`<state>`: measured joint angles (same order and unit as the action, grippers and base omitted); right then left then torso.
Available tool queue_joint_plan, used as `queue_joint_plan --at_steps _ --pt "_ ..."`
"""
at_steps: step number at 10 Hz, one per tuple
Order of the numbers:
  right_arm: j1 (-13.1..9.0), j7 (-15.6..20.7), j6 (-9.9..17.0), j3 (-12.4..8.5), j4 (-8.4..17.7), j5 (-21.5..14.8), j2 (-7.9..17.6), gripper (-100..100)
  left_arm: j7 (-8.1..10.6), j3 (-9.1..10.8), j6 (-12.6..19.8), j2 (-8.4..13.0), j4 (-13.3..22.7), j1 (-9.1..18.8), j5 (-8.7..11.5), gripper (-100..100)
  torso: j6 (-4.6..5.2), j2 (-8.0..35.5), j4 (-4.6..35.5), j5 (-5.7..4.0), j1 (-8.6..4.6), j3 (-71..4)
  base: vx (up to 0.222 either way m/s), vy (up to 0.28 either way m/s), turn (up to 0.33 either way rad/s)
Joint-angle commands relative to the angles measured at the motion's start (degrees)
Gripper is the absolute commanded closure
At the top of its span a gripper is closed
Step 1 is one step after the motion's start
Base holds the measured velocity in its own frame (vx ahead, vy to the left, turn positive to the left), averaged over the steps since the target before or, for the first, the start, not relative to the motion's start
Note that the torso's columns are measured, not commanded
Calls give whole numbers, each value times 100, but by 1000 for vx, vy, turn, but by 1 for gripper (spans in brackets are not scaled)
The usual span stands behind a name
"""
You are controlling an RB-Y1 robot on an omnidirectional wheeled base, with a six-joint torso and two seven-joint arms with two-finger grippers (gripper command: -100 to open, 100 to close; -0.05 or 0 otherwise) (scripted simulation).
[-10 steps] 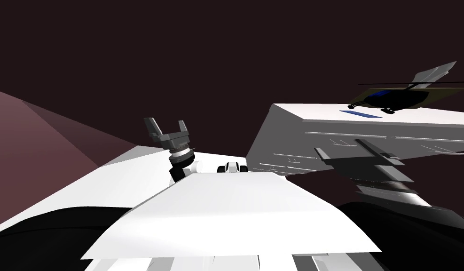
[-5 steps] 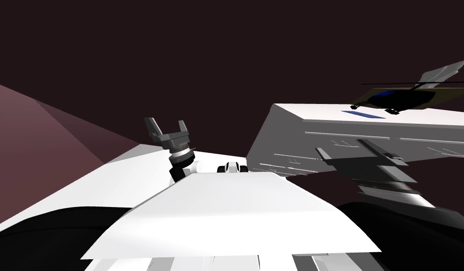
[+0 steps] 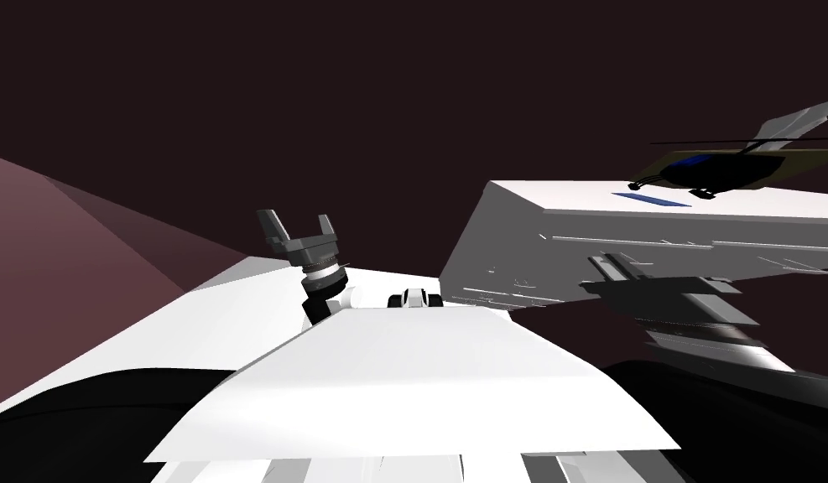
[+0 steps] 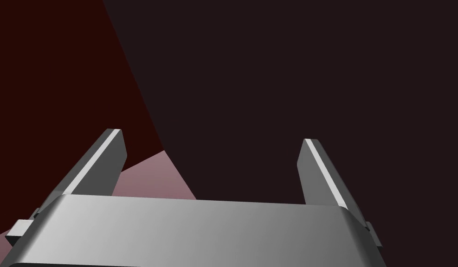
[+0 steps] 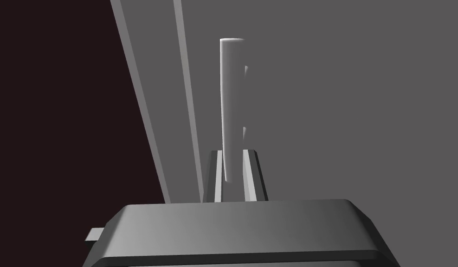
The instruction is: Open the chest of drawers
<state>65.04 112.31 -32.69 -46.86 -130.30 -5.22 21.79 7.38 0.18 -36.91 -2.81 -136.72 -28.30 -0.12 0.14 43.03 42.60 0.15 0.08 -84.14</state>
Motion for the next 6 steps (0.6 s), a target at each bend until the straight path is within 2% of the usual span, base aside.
queue_joint_plan --at_steps 1,3,6 --pt "55 -5 -70 -16 -63 43 -21 100 0 0 0 0 0 0 0 0 1 -13 0 7 -2 -12 -186 10 -44" --pt "89 5 -110 44 -82 27 -20 100 0 0 0 0 0 -1 0 0 3 -62 -9 16 -5 -48 -102 3 -24" --pt "130 15 -182 37 -139 64 -41 100 0 0 0 0 0 0 0 0 2 -31 -5 10 -4 -28 -191 16 -63"
